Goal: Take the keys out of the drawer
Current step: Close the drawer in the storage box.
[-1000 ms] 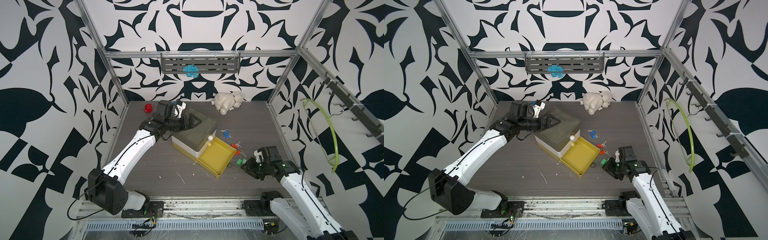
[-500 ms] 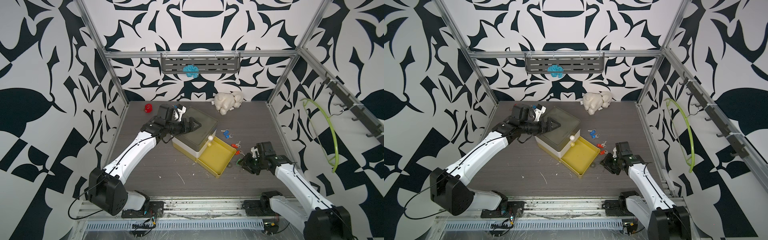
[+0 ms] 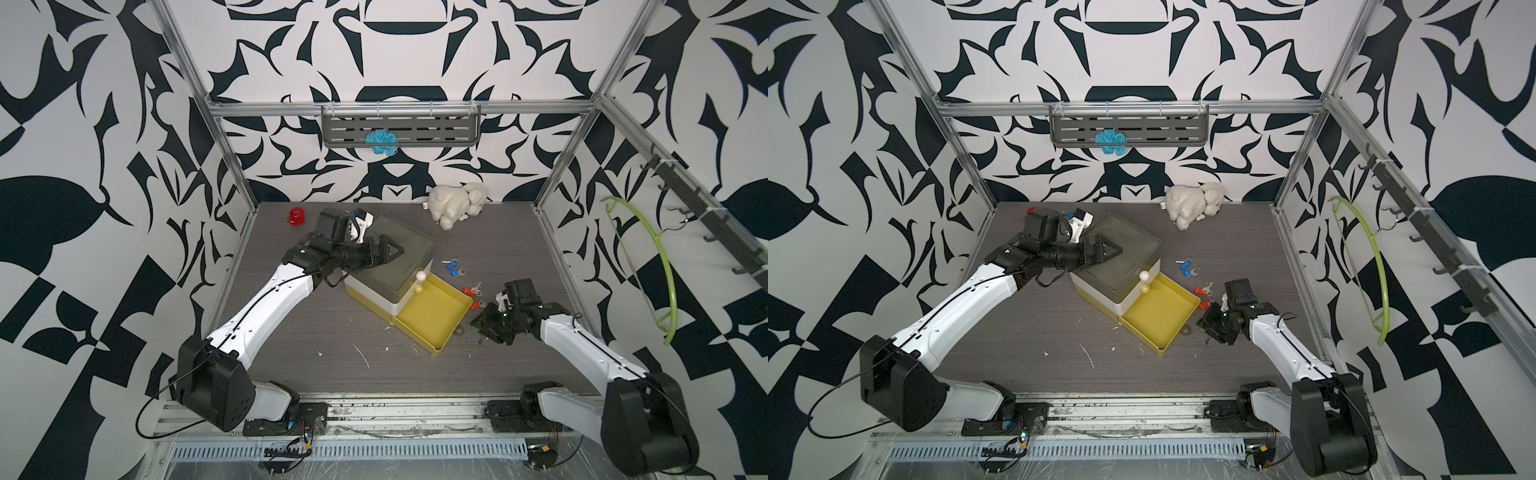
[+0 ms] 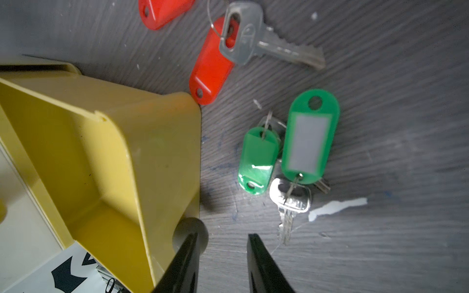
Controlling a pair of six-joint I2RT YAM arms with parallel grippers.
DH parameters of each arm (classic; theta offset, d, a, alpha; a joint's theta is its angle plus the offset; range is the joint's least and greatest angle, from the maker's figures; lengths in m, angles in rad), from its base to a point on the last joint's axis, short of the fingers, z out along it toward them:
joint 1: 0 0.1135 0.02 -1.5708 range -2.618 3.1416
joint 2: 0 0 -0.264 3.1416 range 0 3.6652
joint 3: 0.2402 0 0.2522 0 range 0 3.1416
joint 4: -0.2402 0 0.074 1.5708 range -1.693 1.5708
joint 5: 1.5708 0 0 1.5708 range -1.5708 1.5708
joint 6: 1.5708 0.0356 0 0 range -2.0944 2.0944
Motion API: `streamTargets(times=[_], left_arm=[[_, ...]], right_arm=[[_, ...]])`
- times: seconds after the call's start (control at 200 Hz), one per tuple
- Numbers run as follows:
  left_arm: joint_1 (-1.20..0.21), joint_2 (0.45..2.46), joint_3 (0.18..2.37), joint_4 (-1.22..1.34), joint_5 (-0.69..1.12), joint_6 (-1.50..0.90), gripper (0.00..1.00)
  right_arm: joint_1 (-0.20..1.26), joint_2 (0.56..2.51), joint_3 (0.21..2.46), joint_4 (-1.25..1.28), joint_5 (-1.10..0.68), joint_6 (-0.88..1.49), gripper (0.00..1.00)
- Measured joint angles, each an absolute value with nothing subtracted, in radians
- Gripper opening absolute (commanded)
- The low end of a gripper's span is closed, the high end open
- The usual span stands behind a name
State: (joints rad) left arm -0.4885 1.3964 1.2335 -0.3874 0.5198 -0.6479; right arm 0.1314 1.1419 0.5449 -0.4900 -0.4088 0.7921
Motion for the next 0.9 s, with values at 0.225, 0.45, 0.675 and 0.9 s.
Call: streamTargets(times=[0.225,0.45,0.675,0.9], left_arm=[[-0.505,1.396,1.232,-0.385,0.520,-0.651,0.99],[-0.511,1.390,1.223,-0.375,0.520,-0.651,0.99],[-0.511,1.375,1.203,-0.359,0.520,-0.651,0.99],[-0.511,1.369,1.199,-0.358,0.520,-0.652,0.99]], right_arm=[[0.168,1.209,0.551,-0.434,-0.392,0.819,0.37],[0.245,1.276,0.576,-0.379,-0.358,0.859,0.37],[0.302,1.324,0.602,-0.340,-0.331,0.894,0.37],[0.320,1.337,0.603,-0.311,-0.313,0.925,0.37]])
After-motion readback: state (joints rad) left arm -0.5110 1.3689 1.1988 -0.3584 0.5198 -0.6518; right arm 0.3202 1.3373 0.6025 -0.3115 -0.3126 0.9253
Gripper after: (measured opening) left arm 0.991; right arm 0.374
